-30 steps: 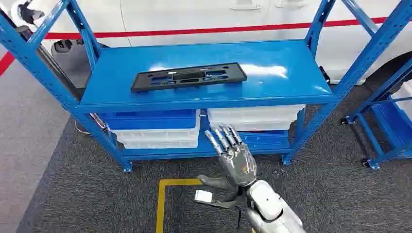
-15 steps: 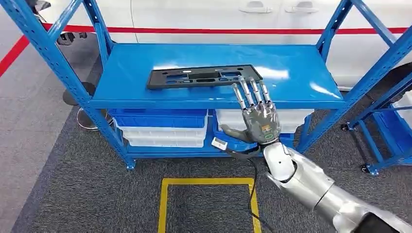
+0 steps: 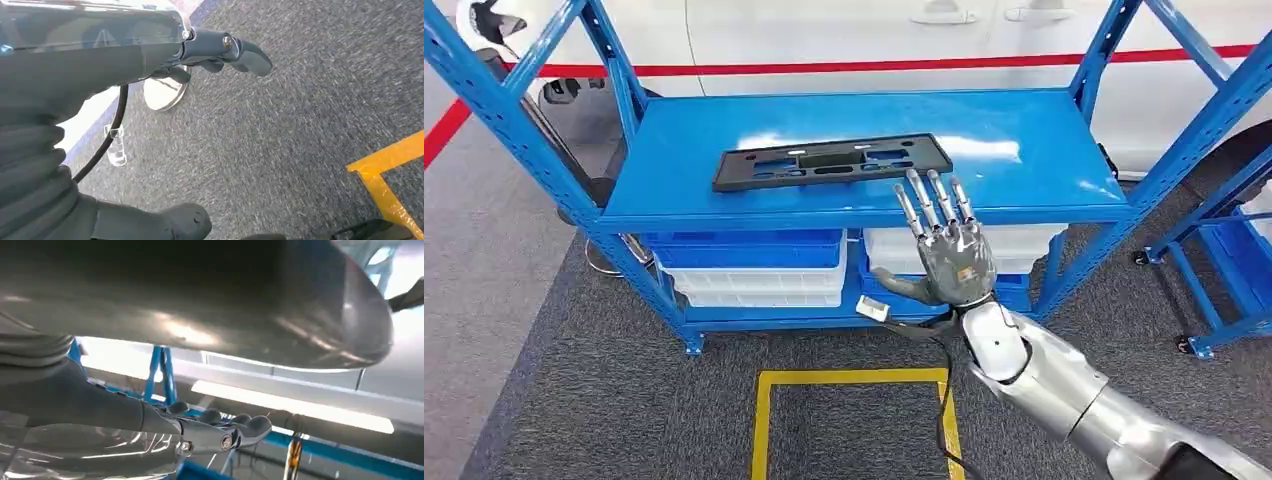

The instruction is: Take the parts from the cabinet and place them on the table.

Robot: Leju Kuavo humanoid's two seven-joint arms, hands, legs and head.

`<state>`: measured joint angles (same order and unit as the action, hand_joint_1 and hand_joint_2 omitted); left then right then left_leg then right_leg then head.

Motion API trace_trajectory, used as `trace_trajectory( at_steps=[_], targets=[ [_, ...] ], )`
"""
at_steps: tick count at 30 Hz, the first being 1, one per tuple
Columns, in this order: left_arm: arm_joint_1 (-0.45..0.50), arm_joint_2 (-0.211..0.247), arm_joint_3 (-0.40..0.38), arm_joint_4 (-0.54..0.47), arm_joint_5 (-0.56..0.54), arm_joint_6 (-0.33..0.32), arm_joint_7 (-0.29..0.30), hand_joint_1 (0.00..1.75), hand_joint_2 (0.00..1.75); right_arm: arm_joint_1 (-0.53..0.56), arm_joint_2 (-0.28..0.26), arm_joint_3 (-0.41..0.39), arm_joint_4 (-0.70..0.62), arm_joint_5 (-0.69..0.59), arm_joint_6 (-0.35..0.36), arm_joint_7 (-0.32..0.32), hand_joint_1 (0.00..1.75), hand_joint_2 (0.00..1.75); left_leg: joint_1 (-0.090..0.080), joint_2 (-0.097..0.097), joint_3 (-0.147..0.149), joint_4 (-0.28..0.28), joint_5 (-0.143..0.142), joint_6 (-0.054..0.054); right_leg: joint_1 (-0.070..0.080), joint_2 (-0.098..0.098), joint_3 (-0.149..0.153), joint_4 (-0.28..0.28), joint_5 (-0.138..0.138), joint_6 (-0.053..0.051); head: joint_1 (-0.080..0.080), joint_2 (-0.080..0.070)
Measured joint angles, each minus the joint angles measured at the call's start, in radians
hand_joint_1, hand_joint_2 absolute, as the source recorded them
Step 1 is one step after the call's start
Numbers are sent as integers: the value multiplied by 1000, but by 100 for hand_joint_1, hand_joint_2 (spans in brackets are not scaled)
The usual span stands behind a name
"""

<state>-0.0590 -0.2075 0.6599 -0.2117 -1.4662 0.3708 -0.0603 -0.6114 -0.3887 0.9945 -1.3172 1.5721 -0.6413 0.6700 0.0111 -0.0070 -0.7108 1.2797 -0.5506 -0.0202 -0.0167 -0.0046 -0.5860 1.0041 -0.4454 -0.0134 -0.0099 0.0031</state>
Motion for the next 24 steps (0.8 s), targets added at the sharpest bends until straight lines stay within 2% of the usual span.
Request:
trace_trajectory(
  at_steps=[1,2,3,4,5,7,8,9,10,11,13,14,15,16,17,18,19,20,21,23,24],
  targets=[
    [1,1,-11,0,12,0,2,0,175,15,3,0,0,0,-3,-8,0,0,1,0,20,-45,34,-1,-2,0,2,1,-2,3,0,0],
    [1,1,-22,0,21,0,5,0,175,26,11,-3,1,0,-9,-22,0,0,2,0,61,-132,84,0,-5,1,7,2,-6,7,0,0],
    [2,2,-28,0,22,-3,9,0,175,33,24,-10,4,0,-23,-48,0,0,2,1,98,-207,120,0,-7,1,10,3,-9,12,0,0],
    [2,2,-34,0,24,-5,10,0,175,49,39,-30,8,-3,-32,-103,0,0,1,1,117,-241,109,3,-4,2,12,4,-12,17,0,0],
    [0,2,-37,0,28,-6,10,0,175,74,63,-65,11,-18,-42,-195,0,0,-2,-2,122,-259,108,13,0,3,8,9,-13,22,-3,0],
    [1,1,-41,0,31,-7,10,0,175,134,124,-153,18,-67,-45,-387,0,0,-4,-3,119,-254,107,28,2,3,9,2,-10,30,3,0],
    [2,1,-44,0,31,-7,10,0,175,157,149,-192,21,-84,-47,-439,0,0,-6,-3,118,-256,109,36,-1,2,10,1,-9,36,3,0],
    [2,1,-47,0,31,-7,9,0,175,171,174,-223,22,-87,-47,-461,0,0,-1,-3,123,-266,115,47,-5,3,7,7,-19,42,1,0],
    [1,1,-50,0,31,-6,9,0,175,182,191,-258,24,-89,-50,-479,0,0,-2,-3,124,-267,115,52,-6,3,-2,36,-39,43,7,0],
    [1,1,-53,0,31,-6,8,0,175,191,203,-287,26,-90,-51,-491,0,0,-3,-3,124,-267,115,58,-6,3,-31,98,-76,44,8,0],
    [2,1,-56,0,31,-6,7,0,175,213,222,-325,30,-90,-52,-505,0,0,-8,-3,124,-266,113,63,-5,3,-116,268,-148,47,12,0],
    [3,1,-57,0,31,-6,7,0,175,224,230,-338,32,-90,-51,-510,0,0,-11,-3,124,-266,112,64,-5,3,-150,328,-162,46,12,0],
    [4,1,-59,0,31,-6,7,0,175,234,237,-348,34,-93,-52,-518,0,0,-15,-3,125,-265,111,65,-4,3,-159,335,-149,42,12,0],
    [4,1,-59,0,31,-8,5,0,175,242,243,-359,33,-102,-52,-530,0,0,-18,-4,127,-264,110,67,-2,3,-143,295,-113,37,12,0],
    [4,1,-60,0,31,-9,-7,0,175,249,250,-375,31,-111,-52,-545,0,0,-21,-4,130,-264,109,67,4,4,-106,214,-65,27,12,0],
    [3,1,-60,0,32,-9,-21,0,175,254,257,-392,26,-112,-52,-557,0,0,-24,-5,135,-264,106,67,12,4,-54,109,-14,13,13,0],
    [3,-2,-60,0,33,-9,-33,0,175,256,261,-406,19,-112,-52,-563,0,0,-23,-4,137,-264,105,66,19,4,-19,34,4,-2,12,0],
    [2,-4,-60,0,34,-10,-37,0,175,257,265,-416,17,-112,-52,-567,0,0,-32,-4,133,-261,102,61,21,-1,-10,17,-6,-4,10,0],
    [1,-5,-61,0,35,-10,-39,0,175,259,272,-422,14,-112,-52,-568,0,0,-28,-3,132,-261,101,58,22,-1,-11,15,-2,1,12,0],
    [0,-4,-61,0,38,-10,-42,0,175,268,279,-432,12,-112,-53,-570,0,0,-24,-1,137,-266,103,48,26,1,-9,12,-3,-1,13,0],
    [-1,-4,-61,0,38,-10,-42,0,175,271,280,-439,9,-112,-53,-570,0,0,-33,-2,139,-265,99,42,12,1,-3,-1,3,-6,11,0]
  ],
)
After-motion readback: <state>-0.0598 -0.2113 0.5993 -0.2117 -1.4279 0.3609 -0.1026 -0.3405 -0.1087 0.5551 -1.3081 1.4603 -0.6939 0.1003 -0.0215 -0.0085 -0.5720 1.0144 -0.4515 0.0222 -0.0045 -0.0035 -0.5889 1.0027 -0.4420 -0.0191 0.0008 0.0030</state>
